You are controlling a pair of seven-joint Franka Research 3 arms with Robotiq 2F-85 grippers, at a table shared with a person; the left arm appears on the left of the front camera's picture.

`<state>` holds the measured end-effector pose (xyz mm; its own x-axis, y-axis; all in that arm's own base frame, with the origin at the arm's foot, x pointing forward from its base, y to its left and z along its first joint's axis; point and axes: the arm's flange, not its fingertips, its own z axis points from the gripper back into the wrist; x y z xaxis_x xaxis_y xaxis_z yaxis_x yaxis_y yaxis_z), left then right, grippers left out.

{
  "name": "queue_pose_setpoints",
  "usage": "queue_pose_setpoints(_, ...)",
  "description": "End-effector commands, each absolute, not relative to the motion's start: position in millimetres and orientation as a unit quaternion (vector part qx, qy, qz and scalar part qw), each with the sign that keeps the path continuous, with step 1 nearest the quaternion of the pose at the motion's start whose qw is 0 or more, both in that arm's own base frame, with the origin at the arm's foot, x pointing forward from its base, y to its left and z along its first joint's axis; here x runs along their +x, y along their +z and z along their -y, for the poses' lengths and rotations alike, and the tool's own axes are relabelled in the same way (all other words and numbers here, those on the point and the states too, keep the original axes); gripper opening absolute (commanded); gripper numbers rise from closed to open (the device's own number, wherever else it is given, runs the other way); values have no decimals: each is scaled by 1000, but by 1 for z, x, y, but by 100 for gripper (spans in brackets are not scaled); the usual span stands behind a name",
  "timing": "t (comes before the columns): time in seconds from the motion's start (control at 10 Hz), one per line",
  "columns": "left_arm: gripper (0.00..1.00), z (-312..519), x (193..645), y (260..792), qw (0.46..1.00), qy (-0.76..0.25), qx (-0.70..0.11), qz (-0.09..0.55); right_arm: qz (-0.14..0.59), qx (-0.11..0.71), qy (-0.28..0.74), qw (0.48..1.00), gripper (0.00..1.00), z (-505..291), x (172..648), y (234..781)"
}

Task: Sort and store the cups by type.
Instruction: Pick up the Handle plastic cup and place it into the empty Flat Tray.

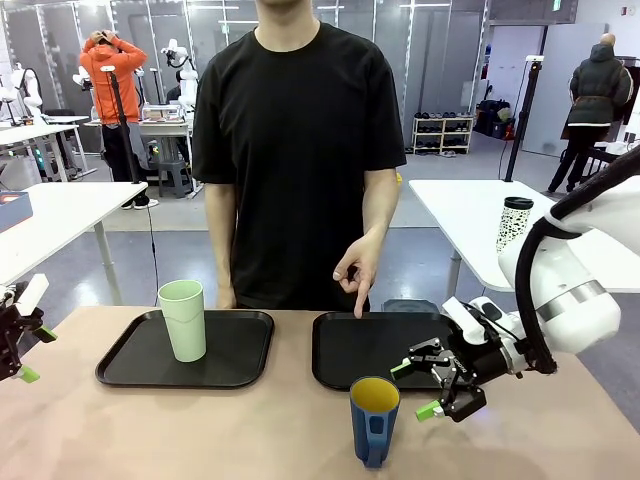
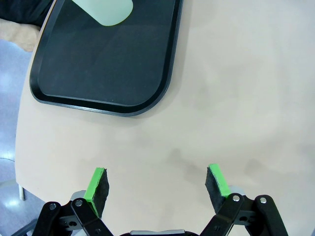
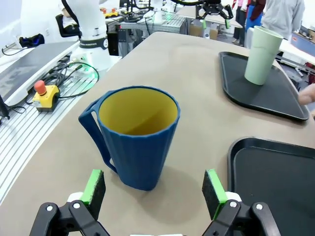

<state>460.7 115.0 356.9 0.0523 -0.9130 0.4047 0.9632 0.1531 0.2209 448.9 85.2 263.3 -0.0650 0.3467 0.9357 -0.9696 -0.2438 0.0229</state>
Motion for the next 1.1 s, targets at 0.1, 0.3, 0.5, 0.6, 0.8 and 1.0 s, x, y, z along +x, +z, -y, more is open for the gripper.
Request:
queue_pose_setpoints(0.1, 100, -116, 460, 357, 717, -653, -50, 238, 299, 467, 663, 503, 100, -98, 456, 262)
queue_pose_setpoints(0.3, 100, -116, 460, 357, 717, -653, -50, 238, 297, 476, 667, 491, 100, -103, 459, 252)
queue_pose_setpoints(0.5, 100, -116, 460, 357, 717, -653, -50, 238, 303, 485, 665, 481, 100, -106, 460, 239)
queue_pose_setpoints(0.6, 100, -116, 460, 357, 717, -653, -50, 238, 303, 487, 666, 478, 100, -107, 458, 234)
queue_pose_setpoints(0.8, 100, -116, 460, 357, 717, -653, -50, 238, 311, 491, 666, 468, 100, -110, 452, 227)
queue_pose_setpoints(1.0, 100, -116, 460, 357, 717, -653, -50, 238, 323, 499, 662, 456, 100, -113, 444, 219)
